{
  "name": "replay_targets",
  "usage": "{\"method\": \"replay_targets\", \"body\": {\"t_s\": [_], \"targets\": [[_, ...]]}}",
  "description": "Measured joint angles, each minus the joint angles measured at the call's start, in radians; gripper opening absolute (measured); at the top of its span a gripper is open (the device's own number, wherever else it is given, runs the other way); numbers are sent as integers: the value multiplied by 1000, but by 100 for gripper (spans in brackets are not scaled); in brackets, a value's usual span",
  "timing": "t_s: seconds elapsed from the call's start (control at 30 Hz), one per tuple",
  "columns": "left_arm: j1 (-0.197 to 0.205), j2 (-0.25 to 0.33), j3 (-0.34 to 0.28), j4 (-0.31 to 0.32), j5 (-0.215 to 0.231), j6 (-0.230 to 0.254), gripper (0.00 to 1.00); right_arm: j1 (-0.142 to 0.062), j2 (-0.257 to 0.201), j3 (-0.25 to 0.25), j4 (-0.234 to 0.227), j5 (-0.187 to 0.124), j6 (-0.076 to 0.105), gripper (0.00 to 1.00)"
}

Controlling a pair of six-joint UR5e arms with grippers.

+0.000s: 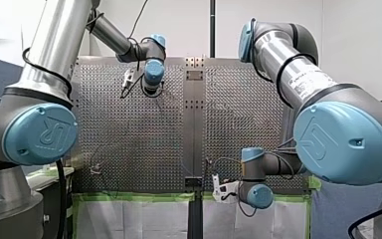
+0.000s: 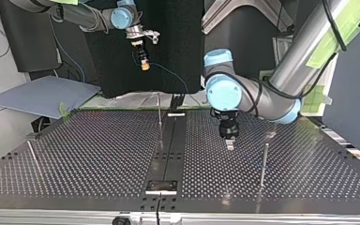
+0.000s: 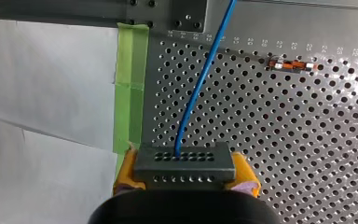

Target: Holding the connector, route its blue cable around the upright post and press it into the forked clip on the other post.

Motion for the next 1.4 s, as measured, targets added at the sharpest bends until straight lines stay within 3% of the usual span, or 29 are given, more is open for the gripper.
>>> {"method": "replay_targets", "body": {"t_s": [0.3,0.77,1.07,1.4], "targets": [[-12,-52,55,-25,24,-13,100,4,0,0,0,-1,0,0],[-39,-177,163,-67,7,-8,100,8,0,0,-1,0,0,0],[-53,-246,115,-29,-26,-5,100,9,0,0,-1,0,0,0],[-58,-261,32,53,-28,-11,100,9,1,0,4,0,-1,0]]}}
